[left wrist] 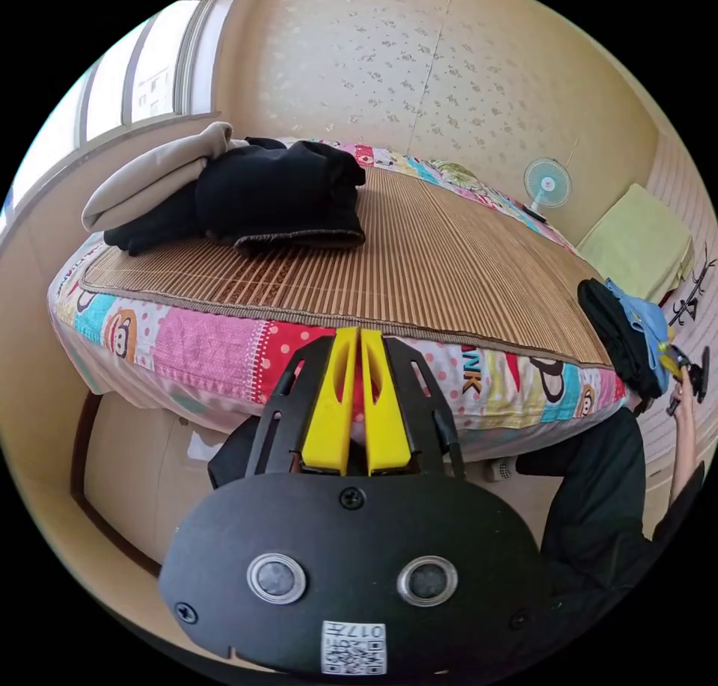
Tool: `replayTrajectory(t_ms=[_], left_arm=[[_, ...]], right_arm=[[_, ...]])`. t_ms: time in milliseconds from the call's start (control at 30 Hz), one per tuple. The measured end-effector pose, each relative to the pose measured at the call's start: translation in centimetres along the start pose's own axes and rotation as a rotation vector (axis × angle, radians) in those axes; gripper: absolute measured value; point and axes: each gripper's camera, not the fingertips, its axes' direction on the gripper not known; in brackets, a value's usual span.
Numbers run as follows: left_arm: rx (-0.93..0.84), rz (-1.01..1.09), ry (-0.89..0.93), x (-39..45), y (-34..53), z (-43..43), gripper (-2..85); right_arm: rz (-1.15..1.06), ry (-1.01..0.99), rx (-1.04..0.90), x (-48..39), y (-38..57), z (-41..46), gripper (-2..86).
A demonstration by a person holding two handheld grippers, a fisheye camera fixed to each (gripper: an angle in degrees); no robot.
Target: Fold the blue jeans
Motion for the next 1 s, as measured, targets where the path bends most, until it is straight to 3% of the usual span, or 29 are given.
replayTrajectory(t_ms=[33, 100, 200, 300, 400, 467, 567, 667, 833, 1000], left_arm=[[0.001, -0.001, -0.006, 0.0, 0.2, 0.0, -1.0], [-0.004, 0.011, -0.014, 0.3, 0.4, 0.2, -1.0], [-0.016, 0.045, -0.054, 1.3, 0.7, 0.7, -1.0], [-0.015, 0.08, -0.104, 2.2, 1.2, 1.1, -1.0], [-0.017, 0.091, -0.109, 2.3, 1.7, 1.4, -1.0], [-0.016, 0.076, -0.081, 1.7, 2.1, 1.6, -1.0], [-0.015, 0.056, -0.046, 1.0, 2.5, 1.9, -1.0], [-0.015, 0.052, -0.036, 0.9, 3.0, 2.3, -1.0], [-0.02, 0.09, -0.084, 2.0, 3.8, 3.2, -1.0], [-0.012, 0.126, -0.102, 2.6, 4.6, 4.0, -1.0]], right_arm=[[0.01, 0.018, -0.046, -0.3, 0.0, 1.9, 6.8], [0.163, -0.077, 0.057, 0.0, 0.8, 0.5, 4.1], [0.241, -0.375, 0.23, -1.6, 0.5, -1.4, 2.9], [0.129, -0.538, 0.183, -8.2, -3.4, -0.6, 2.3], [-0.163, -0.648, 0.129, -19.7, -6.1, -1.2, 2.0], [-0.506, -0.771, -0.039, -30.4, -5.5, -0.8, 1.9], [-0.811, -0.863, -0.337, -41.3, 0.8, 2.9, 2.1], [-0.912, -0.83, -0.637, -46.3, 10.7, 9.3, 2.8], [-0.923, -0.794, -0.87, -43.8, 24.0, 14.7, 4.1], [-0.728, -0.689, -0.734, -34.1, 24.0, 12.0, 6.0]])
